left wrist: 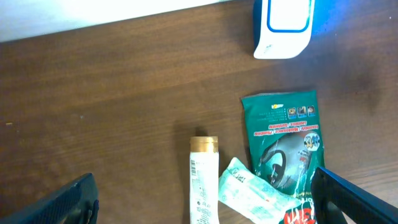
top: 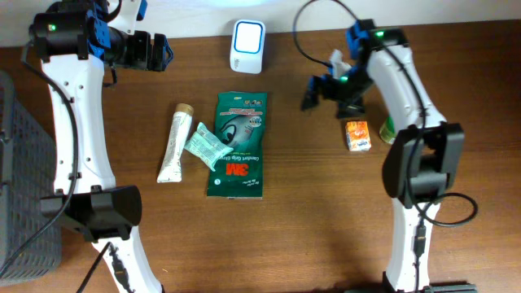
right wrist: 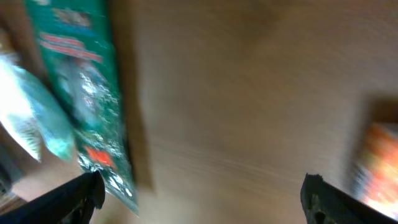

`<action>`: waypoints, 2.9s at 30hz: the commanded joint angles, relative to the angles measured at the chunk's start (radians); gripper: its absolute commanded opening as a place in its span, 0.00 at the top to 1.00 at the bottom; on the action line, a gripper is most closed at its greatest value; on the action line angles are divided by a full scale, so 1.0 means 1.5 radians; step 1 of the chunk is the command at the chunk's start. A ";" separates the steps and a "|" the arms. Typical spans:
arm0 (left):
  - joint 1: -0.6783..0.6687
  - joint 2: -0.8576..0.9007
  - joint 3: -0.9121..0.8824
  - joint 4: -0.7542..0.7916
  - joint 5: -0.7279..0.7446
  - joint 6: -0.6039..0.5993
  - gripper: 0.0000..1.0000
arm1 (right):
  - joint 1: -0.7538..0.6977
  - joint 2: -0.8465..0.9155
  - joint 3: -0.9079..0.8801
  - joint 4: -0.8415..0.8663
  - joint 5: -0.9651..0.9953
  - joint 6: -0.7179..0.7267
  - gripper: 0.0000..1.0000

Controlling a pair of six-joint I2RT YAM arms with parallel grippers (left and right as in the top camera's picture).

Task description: Scan the item barcode

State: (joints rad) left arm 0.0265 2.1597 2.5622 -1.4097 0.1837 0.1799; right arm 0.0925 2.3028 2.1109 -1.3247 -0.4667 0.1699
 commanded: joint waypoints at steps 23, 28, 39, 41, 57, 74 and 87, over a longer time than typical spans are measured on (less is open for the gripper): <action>0.002 -0.011 0.008 0.001 0.007 0.006 0.01 | 0.229 -0.004 -0.424 0.679 -0.080 0.349 0.30; 0.002 -0.011 0.008 0.001 0.007 0.006 0.01 | 0.271 -0.003 -0.424 0.682 0.035 0.351 0.39; 0.002 -0.011 0.008 0.001 0.007 0.006 0.01 | 0.251 -0.124 -0.417 0.611 0.047 0.213 0.96; 0.002 -0.011 0.008 0.001 0.007 0.006 0.01 | 0.251 -0.202 -0.417 0.552 0.144 0.157 0.96; 0.002 -0.011 0.008 0.001 0.007 0.006 0.01 | 0.429 -0.192 -0.415 0.368 0.575 0.002 0.50; -0.001 -0.011 0.008 0.005 0.090 -0.020 0.01 | -0.005 -0.094 -0.307 0.115 0.022 -0.268 0.28; -0.148 0.057 -0.228 0.142 0.147 -0.291 1.00 | 0.002 -0.090 -0.406 0.234 -0.011 -0.084 0.40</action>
State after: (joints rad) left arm -0.1551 2.2047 2.3276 -1.2587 0.4320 -0.1329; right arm 0.0925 2.1571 1.5311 -0.9871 -0.4965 -0.0284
